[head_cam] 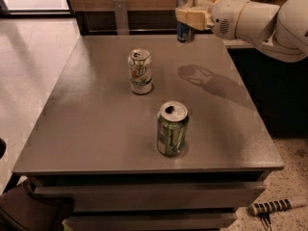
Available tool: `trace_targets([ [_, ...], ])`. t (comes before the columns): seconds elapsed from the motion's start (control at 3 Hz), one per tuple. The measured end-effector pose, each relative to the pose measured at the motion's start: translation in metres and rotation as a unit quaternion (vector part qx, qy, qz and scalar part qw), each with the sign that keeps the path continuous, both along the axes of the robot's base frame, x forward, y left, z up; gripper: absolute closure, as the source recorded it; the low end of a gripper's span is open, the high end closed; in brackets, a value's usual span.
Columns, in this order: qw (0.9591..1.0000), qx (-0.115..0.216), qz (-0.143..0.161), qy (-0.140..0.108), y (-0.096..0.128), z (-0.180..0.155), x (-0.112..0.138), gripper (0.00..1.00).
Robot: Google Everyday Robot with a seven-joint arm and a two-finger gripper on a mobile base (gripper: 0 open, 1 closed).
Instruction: Move redbull can near green can
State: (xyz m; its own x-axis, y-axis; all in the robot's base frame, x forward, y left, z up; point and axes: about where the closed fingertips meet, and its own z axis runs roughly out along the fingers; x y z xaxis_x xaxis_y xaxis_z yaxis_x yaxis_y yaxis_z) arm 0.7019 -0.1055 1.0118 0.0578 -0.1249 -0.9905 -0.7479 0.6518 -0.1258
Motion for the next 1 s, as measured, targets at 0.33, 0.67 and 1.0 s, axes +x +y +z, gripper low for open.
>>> trace_targets([
  [0.33, 0.9991, 0.018, -0.037, -0.012, -0.023, 0.012, -0.035, 1.0],
  [0.67, 0.9962, 0.029, -0.079, -0.022, -0.044, 0.014, -0.068, 1.0],
  [1.0, 0.9925, 0.029, -0.118, -0.016, -0.061, 0.009, -0.093, 1.0],
])
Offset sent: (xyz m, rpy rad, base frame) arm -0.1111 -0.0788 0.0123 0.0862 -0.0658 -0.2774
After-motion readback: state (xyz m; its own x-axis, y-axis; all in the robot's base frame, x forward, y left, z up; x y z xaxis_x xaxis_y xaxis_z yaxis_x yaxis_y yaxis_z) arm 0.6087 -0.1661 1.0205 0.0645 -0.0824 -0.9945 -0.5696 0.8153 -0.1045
